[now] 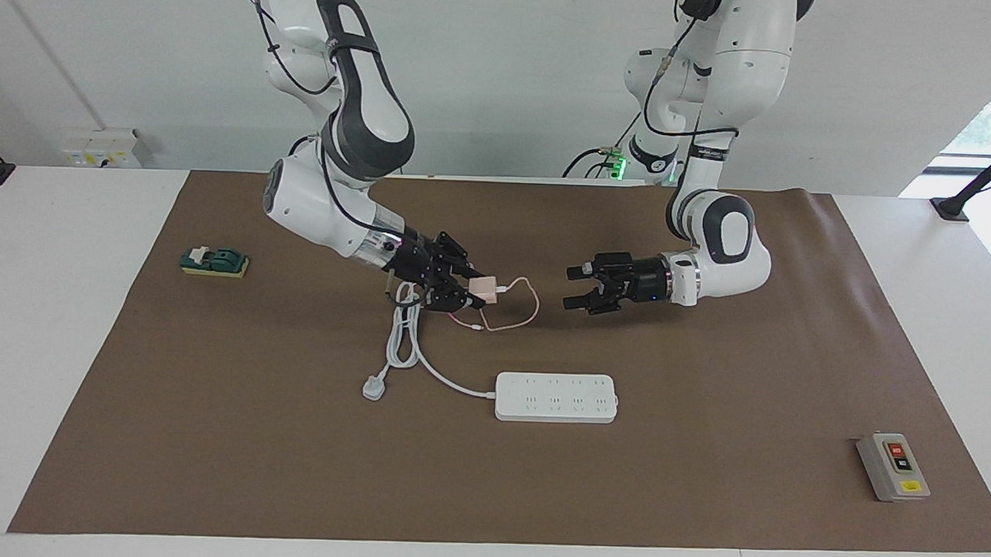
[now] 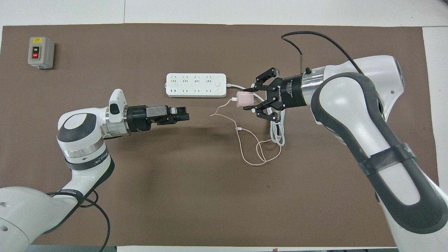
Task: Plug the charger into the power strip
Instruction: 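Carry the charger toward the left gripper with the right gripper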
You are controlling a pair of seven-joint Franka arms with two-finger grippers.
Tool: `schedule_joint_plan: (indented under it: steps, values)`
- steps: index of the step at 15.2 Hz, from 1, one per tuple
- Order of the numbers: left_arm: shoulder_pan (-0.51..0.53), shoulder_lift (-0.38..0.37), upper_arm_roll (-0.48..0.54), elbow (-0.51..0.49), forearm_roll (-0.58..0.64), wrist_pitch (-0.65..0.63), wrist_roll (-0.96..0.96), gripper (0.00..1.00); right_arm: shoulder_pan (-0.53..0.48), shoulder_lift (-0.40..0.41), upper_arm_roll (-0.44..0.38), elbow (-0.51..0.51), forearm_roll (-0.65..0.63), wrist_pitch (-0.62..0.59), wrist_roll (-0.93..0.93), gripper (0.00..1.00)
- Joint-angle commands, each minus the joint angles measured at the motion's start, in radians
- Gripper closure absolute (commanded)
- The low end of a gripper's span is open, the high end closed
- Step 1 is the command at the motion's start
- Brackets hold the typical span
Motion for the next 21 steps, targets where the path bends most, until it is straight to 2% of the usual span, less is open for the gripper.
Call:
schedule_joint_plan:
  steps: [1, 5, 12, 18, 21]
  values:
    - [-0.015, -0.037, 0.015, -0.02, 0.03, 0.045, 0.005, 0.0, 0.046, -0.022, -0.001, -0.03, 0.026, 0.076, 0.042, 0.97]
    - [-0.01, -0.055, 0.015, -0.025, 0.036, 0.053, -0.006, 0.0, 0.071, -0.016, -0.001, -0.032, 0.052, 0.122, 0.051, 0.97]
    - [-0.002, -0.067, 0.019, 0.002, 0.079, 0.053, -0.052, 0.0, 0.073, -0.014, -0.001, -0.032, 0.052, 0.124, 0.054, 0.98]
    - [-0.028, -0.087, 0.015, 0.036, 0.084, 0.143, -0.085, 0.0, 0.076, -0.014, -0.002, -0.035, 0.052, 0.132, 0.054, 1.0]
    - [-0.041, -0.086, 0.015, 0.049, 0.084, 0.146, -0.119, 0.0, 0.071, -0.014, -0.002, -0.035, 0.052, 0.132, 0.054, 1.0]
